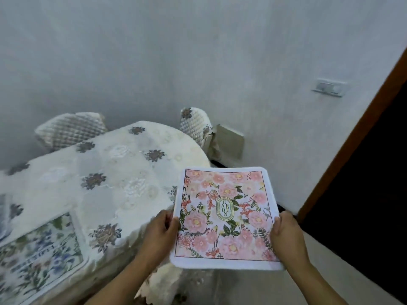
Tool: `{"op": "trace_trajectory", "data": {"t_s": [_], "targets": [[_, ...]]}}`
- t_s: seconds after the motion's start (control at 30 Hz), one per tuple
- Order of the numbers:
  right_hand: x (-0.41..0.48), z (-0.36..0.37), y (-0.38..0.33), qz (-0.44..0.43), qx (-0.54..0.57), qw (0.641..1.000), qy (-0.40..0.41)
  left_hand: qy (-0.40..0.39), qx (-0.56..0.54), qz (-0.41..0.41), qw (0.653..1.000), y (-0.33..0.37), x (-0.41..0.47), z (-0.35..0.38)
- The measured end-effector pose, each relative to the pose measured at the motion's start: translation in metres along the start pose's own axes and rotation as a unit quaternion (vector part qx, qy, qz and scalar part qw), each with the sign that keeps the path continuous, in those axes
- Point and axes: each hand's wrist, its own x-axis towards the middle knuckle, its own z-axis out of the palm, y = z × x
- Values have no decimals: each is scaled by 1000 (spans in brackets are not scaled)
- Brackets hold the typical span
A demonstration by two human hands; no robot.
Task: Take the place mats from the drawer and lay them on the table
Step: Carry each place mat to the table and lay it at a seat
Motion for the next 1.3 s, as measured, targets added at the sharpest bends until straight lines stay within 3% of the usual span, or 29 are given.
{"op": "trace_trajectory", "data": {"t_s": [0.17,0.4,0.6,0.8,1.1,1.3], "targets": [[100,61,-52,-138,-2,983,-119,126,41,-114,985,-8,2,-6],[140,154,-142,-306,1,931,-199,233,22,-221,947,-38,5,-35],[170,229,-185,-281,2,931,-232,254,53,-250,933,-92,75,-54],[206,287,-195,-238,-26,944,-225,235,115,-222,939,-134,158,-51],[260,411,-226,-273,-70,912,-299,271,111,-309,905,-202,237,-27],[265,464,-194,-280,-103,896,-328,251,182,-361,879,-229,248,0]]}}
